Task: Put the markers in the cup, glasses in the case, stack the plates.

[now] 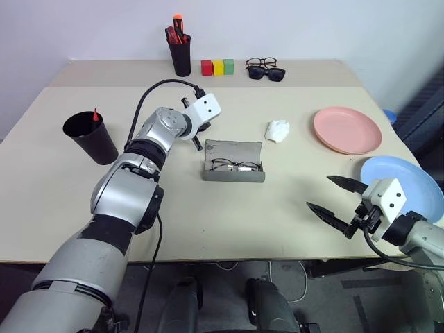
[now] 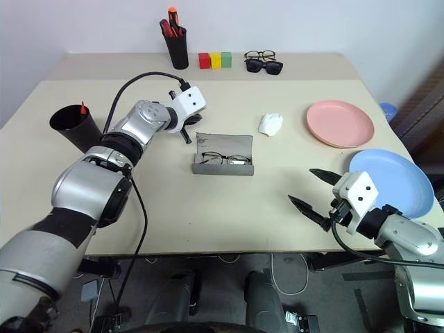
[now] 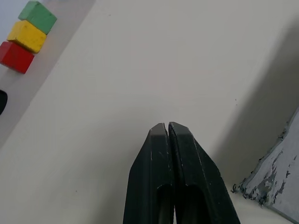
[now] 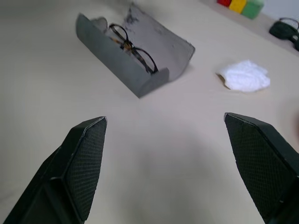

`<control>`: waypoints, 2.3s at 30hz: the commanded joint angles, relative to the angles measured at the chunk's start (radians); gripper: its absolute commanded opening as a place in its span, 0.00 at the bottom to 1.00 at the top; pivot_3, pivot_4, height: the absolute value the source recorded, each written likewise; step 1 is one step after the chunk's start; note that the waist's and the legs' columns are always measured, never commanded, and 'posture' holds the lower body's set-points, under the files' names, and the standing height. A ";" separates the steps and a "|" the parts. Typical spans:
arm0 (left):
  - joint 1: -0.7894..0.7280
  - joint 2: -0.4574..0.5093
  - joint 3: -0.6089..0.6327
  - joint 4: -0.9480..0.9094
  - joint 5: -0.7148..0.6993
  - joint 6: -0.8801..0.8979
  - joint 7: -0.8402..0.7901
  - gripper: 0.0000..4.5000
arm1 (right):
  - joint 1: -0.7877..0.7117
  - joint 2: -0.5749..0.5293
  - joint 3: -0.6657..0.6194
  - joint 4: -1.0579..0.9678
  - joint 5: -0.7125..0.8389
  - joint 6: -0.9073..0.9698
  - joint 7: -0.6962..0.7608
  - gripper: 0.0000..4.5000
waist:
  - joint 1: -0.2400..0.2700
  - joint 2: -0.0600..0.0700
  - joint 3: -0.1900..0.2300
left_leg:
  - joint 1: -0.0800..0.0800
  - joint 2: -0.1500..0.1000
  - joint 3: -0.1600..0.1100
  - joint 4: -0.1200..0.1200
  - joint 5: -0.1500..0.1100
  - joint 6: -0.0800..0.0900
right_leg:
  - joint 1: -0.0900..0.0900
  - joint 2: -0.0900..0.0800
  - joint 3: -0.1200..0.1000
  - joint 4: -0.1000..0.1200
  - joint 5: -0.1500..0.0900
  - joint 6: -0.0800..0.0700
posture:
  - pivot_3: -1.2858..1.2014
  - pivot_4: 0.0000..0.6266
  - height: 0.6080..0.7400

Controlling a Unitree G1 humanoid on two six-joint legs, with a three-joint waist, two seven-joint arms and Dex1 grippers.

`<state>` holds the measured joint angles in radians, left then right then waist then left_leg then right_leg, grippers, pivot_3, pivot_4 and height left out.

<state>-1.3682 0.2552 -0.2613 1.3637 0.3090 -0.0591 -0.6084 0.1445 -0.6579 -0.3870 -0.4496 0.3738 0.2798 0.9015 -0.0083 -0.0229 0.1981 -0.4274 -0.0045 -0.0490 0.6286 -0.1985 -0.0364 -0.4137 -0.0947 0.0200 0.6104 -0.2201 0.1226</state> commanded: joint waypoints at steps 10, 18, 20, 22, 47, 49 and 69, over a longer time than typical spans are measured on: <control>-0.005 0.004 0.090 -0.035 -0.090 0.149 -0.590 0.00 | -0.016 -0.006 0.043 0.043 0.003 -0.086 -0.008 0.92 | -0.002 0.000 0.000 | 0.000 0.000 0.000 0.000 0.000 0.000 | 0.001 0.000 0.000 0.000 0.001 -0.002 | 0.52 0.24 1.00; 0.077 0.008 0.039 -0.121 -0.079 0.153 -0.780 0.00 | -0.033 -0.001 0.051 0.087 0.001 -0.105 -0.046 0.92 | -0.003 0.001 0.000 | 0.001 0.000 -0.001 0.000 0.000 0.000 | 0.001 0.000 0.000 0.001 0.001 -0.002 | 0.52 0.24 1.00; 0.104 0.004 0.025 -0.158 -0.081 0.155 -0.809 0.00 | -0.042 0.003 0.046 0.094 -0.002 -0.097 -0.072 0.92 | -0.003 0.001 0.000 | 0.001 0.000 -0.001 0.001 0.000 0.000 | 0.001 0.000 0.000 0.001 0.001 -0.002 | 0.52 0.24 1.00; 0.135 0.000 0.013 -0.198 -0.080 0.156 -0.807 0.00 | -0.058 0.011 0.034 0.109 -0.013 -0.082 -0.122 0.92 | -0.002 0.001 0.000 | 0.001 0.000 -0.001 0.001 0.000 0.000 | 0.001 0.000 0.000 0.001 0.001 -0.002 | 0.52 0.24 1.00; 0.416 -0.064 0.017 -1.162 -0.470 0.660 -0.644 0.98 | -0.079 -0.018 -0.050 0.364 -0.132 0.172 -0.403 0.92 | -0.005 0.006 -0.003 | 0.003 0.000 -0.002 0.002 0.000 0.001 | 0.003 0.000 0.001 0.003 0.001 -0.003 | 0.52 0.24 1.00; 0.416 -0.063 0.012 -1.177 -0.480 0.679 -0.629 1.00 | -0.094 -0.015 -0.048 0.388 -0.131 0.177 -0.405 0.80 | -0.004 0.006 -0.003 | 0.003 0.000 -0.002 0.002 0.000 0.001 | 0.003 0.000 0.001 0.003 0.001 -0.003 | 0.52 0.24 1.00; 0.451 -0.037 -0.018 -1.250 -0.540 0.730 -0.525 1.00 | -0.284 -0.040 0.014 0.279 -0.252 0.154 -0.574 0.01 | -0.010 0.007 -0.003 | 0.003 0.000 -0.002 0.002 0.000 0.001 | 0.003 0.000 0.001 0.002 0.001 -0.003 | 0.52 0.24 1.00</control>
<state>-0.9104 0.2187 -0.2857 0.1491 -0.2097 0.6682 -1.1451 -0.0956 -0.6634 -0.3842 -0.1261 0.1553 0.4572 0.3483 -0.0179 -0.0162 0.1953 -0.4243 -0.0046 -0.0512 0.6300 -0.1983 -0.0353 -0.4108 -0.0942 0.0205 0.6127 -0.2194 0.1196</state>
